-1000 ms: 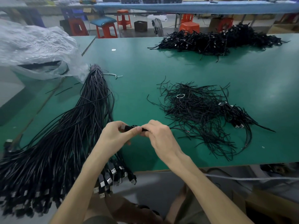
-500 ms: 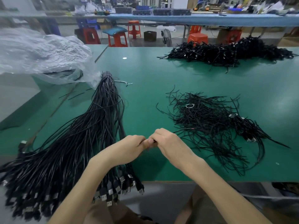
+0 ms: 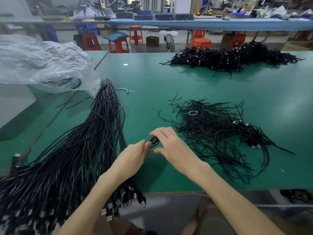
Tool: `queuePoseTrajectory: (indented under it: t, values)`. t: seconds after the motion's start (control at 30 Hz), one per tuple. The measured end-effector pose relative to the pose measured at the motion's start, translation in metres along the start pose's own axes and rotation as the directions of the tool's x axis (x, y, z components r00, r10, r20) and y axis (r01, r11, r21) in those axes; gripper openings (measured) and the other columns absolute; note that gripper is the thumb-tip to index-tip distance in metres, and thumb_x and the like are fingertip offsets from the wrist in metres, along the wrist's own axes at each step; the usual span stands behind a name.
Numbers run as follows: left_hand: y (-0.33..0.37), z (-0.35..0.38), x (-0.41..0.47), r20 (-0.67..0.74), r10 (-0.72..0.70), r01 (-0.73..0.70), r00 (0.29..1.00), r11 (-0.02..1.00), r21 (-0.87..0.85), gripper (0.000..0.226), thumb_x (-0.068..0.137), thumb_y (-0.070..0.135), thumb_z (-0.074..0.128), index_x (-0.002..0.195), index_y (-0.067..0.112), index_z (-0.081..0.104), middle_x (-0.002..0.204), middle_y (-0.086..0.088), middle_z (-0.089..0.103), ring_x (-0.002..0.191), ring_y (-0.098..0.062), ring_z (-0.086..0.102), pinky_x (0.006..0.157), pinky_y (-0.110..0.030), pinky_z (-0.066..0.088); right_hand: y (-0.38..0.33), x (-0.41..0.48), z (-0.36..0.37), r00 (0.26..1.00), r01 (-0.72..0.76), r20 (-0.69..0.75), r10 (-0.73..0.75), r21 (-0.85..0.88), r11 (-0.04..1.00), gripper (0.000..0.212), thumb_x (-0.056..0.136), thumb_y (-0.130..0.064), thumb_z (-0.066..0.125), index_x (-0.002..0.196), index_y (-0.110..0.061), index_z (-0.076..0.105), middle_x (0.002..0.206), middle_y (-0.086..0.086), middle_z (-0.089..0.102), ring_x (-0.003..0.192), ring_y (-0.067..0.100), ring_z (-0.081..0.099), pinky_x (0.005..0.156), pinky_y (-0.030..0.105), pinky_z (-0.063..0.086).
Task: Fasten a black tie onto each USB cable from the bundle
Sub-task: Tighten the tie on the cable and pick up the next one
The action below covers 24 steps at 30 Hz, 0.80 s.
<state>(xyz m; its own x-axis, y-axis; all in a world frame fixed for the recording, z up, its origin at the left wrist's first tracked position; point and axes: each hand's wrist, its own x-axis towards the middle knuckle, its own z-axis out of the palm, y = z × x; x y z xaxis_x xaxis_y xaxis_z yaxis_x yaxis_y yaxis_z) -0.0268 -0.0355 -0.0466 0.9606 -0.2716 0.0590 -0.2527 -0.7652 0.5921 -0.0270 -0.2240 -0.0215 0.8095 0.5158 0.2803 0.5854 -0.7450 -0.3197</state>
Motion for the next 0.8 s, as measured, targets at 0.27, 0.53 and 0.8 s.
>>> queuePoseTrajectory:
  t: [0.27,0.53,0.8]
  values:
    - [-0.025,0.007,0.006,-0.104,-0.299,0.164,0.949,0.744,-0.648,0.044,0.112,0.037,0.032,0.075,0.015,0.04,0.053,0.008,0.03,0.041,-0.016,0.023,0.038,-0.026,0.019,0.019,-0.024,0.001,0.925,-0.213,-0.344,0.158,-0.128,0.969,0.043,0.086,-0.022,0.08,0.123,-0.008,0.063,0.127,0.007,0.058,0.12,0.027,0.051,0.105,0.042,0.045]
    - [-0.026,0.006,0.001,-0.115,-0.27,0.121,0.956,0.719,-0.684,0.045,0.112,0.041,0.032,0.08,0.014,0.049,0.056,0.008,0.04,0.04,-0.013,0.029,0.037,-0.028,0.025,0.045,-0.027,0.008,0.852,-0.513,-0.071,0.519,0.088,0.854,0.008,0.091,-0.031,0.074,0.09,-0.024,0.069,0.099,-0.007,0.058,0.108,0.019,0.04,0.094,0.034,0.03]
    - [-0.02,0.005,-0.003,-0.118,-0.26,0.121,0.958,0.746,-0.655,0.045,0.113,0.039,0.03,0.081,0.012,0.048,0.056,0.007,0.039,0.041,-0.014,0.028,0.039,-0.03,0.023,0.035,-0.013,0.007,0.852,-0.47,-0.177,0.493,0.156,0.869,0.007,0.094,-0.026,0.072,0.088,-0.023,0.069,0.095,-0.009,0.057,0.102,0.015,0.039,0.087,0.033,0.025]
